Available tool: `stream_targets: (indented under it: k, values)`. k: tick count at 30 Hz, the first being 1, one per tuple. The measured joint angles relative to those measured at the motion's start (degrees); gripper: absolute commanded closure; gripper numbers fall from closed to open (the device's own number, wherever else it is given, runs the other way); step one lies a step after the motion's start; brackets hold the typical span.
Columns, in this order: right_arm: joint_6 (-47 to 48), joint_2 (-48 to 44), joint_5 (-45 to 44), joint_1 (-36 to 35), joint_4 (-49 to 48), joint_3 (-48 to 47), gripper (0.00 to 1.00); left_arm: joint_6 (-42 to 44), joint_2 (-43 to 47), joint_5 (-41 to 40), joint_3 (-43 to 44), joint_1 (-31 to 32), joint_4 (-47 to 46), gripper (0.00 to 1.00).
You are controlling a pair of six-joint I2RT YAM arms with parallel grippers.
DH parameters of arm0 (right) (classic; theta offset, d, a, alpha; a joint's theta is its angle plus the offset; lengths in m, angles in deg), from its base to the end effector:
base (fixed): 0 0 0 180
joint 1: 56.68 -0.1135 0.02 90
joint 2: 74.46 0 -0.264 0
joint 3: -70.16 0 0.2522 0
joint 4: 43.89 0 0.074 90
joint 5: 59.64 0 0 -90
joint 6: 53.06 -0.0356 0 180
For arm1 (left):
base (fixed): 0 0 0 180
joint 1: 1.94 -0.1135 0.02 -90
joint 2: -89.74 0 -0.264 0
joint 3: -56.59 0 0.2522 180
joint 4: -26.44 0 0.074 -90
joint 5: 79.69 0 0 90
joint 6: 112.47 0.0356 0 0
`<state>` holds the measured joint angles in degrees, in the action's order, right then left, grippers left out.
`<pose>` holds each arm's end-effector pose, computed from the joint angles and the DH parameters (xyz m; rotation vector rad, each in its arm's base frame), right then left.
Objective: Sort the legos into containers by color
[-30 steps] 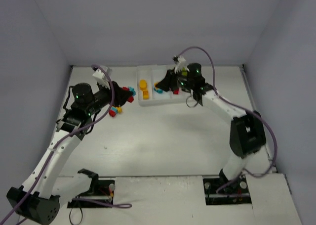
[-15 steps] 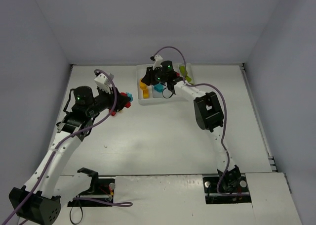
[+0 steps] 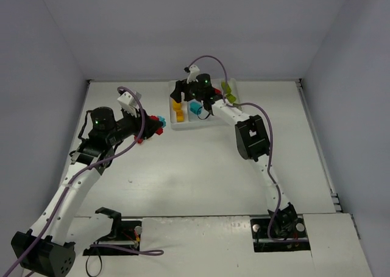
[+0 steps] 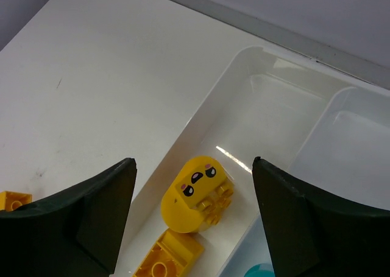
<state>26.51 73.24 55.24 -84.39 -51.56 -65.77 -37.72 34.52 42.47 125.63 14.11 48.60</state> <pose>0.5207 0.2904 0.1955 -0.5908 1.6020 0.8574 0.2036 -0.0783 0.3755 0.4410 1.7191 -0.8794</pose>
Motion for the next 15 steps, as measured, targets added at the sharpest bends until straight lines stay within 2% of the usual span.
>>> stream_targets:
  k: [4,7,11,15]
  values:
    - [-0.55,-0.96,1.33,0.37,-1.27,1.81,0.28,0.02,0.00,1.75,-1.07,-0.02,-0.98,1.00]
    - [-2.38,-6.58,6.56,1.53,-2.45,10.75,0.32,0.04,0.04,3.96,-2.05,-0.02,-1.60,1.00]
    - [-4.50,-20.59,15.98,4.37,-5.95,27.41,0.32,0.07,0.04,6.73,-2.49,-0.04,-2.10,1.00]
    - [-4.28,-37.73,23.74,7.10,-7.54,38.23,0.31,0.02,0.04,9.86,-2.49,-0.07,-3.13,1.00]
